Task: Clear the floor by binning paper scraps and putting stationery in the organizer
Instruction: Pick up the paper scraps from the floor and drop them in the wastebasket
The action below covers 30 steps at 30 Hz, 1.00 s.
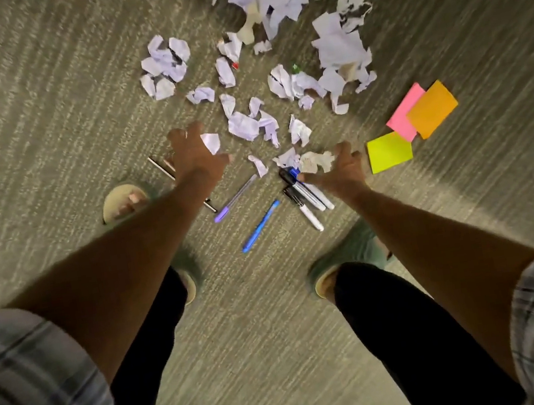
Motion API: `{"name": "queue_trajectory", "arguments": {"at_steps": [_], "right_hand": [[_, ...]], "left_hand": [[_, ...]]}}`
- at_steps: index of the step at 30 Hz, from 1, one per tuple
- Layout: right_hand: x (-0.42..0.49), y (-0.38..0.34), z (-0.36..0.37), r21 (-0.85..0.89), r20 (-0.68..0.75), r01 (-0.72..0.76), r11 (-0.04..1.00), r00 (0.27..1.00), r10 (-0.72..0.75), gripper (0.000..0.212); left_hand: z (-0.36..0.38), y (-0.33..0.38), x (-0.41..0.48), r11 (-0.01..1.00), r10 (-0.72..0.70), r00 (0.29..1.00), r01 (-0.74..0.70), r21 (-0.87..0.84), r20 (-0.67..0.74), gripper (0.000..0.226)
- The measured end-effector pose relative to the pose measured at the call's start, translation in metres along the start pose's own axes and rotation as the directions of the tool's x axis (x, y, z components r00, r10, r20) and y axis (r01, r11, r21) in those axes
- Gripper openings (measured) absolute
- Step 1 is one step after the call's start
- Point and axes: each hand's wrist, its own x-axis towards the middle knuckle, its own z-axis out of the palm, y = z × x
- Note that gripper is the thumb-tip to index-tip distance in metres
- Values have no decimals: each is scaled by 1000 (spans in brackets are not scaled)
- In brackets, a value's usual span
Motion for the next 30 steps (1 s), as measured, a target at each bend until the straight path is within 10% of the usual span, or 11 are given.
{"name": "queue_trajectory", "arguments": {"at_steps": [14, 20, 30], "right_hand": [[28, -51, 55, 101, -190, 310, 945, 939, -288, 82], [62, -62, 8, -40, -447, 425, 904, 802, -396, 53], [142, -38, -84, -365, -200, 448, 816, 818, -539, 132]], "left_hand": [[21, -11, 29, 959, 217, 944, -254, -125, -249, 39], [24, 18, -11, 934, 357, 931, -355, 39, -72, 85], [64, 73, -7, 869, 370, 918, -395, 297, 141, 116]]}}
